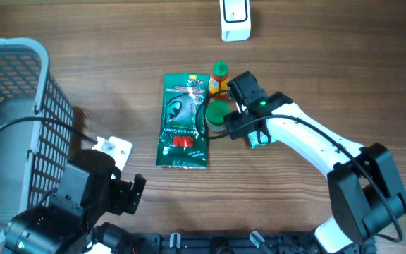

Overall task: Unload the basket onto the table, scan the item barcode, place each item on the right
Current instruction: 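Reach right gripper to light-green tissue pack and grasp it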

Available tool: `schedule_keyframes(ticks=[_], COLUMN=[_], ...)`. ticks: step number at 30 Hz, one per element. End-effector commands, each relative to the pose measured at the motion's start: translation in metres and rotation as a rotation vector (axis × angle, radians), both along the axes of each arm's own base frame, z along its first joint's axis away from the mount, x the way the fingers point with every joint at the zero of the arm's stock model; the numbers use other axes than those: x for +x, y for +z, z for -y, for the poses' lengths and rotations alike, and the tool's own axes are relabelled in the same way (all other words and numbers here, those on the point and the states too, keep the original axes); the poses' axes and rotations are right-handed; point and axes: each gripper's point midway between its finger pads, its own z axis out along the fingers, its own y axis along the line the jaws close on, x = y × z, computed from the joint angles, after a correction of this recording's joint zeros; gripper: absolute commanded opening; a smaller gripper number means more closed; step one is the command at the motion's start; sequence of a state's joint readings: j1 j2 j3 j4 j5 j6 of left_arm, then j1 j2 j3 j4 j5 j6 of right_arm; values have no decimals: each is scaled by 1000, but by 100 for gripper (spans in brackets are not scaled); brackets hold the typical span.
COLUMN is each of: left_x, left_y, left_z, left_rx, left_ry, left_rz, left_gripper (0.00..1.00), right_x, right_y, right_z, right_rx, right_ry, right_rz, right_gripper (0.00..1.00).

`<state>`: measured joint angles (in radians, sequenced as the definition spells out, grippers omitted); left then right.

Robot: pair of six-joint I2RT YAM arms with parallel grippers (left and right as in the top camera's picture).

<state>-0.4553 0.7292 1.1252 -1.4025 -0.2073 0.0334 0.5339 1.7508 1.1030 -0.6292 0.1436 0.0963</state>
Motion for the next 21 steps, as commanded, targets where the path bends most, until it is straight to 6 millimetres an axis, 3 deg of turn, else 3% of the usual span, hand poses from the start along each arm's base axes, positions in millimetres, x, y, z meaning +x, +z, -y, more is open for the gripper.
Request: schedule_keyframes(ticks=[1, 4, 9, 12, 14, 17, 19, 21], left_x=[0, 0, 0, 0, 0, 0, 0, 0], left_y=[1, 1, 1, 1, 1, 1, 1, 1], left_z=[1, 1, 1, 1, 1, 1, 1, 1], left_rx=[-5, -5, -5, -5, -5, -5, -5, -6], left_ry=[-8, -8, -8, -8, -8, -8, -8, -8], left_rz=[4, 4, 4, 4, 4, 4, 4, 4], left_gripper=[100, 100, 100, 100, 100, 100, 100, 100], right_x=[-4, -2, -16, -16, -2, 11, 2, -23], right_y=[-27, -45, -78, -70, -34, 49, 80, 115], right_z=[13, 21, 39, 29, 3, -16, -26, -36], right_rx=[-97, -157, -226, -159, -32, 133, 265, 456], right_ry=[74, 60, -71, -135, -147, -126, -43, 86], right_rz=[-17, -33, -112, -127, -135, -123, -140, -209], right_gripper=[88, 77, 50, 32, 28, 5, 5, 5])
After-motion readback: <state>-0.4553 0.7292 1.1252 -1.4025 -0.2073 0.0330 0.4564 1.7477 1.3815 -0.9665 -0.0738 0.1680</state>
